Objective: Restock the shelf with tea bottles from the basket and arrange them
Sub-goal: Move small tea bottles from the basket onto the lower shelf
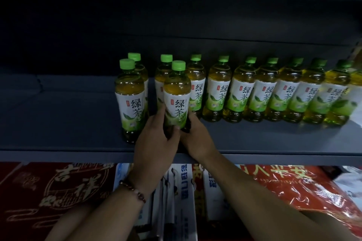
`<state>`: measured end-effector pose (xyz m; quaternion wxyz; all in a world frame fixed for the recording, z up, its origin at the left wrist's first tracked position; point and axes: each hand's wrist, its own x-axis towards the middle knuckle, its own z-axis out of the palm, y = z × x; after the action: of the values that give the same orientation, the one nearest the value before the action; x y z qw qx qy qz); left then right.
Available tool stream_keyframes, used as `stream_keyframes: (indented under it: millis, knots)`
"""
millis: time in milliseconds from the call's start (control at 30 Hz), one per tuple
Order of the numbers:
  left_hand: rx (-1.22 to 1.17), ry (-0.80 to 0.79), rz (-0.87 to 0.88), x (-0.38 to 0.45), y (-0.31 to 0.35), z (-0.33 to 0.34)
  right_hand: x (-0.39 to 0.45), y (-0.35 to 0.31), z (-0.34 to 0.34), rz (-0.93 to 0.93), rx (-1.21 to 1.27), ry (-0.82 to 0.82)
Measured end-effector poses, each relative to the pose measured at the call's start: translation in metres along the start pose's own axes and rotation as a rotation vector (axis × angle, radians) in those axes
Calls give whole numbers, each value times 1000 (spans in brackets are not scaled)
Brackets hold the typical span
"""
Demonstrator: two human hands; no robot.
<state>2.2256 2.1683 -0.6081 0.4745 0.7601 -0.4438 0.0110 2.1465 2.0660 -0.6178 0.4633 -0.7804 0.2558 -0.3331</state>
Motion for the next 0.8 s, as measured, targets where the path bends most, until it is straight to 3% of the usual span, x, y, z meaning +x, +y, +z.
stream_keyframes:
  millis: [200,467,633,800]
  knots:
    - [207,27,153,-17,1,-8,-15,-9,-19,-11,-160,-56]
    - [432,-202,325,-40,20,15,-66,2,-77,-122,-851,-162]
    - [520,-408,410,-56,58,52,-112,12,-132,33,-1083,-201]
    - [501,-584,506,-75,107,101,-177,27,-200,240,-1150,-136]
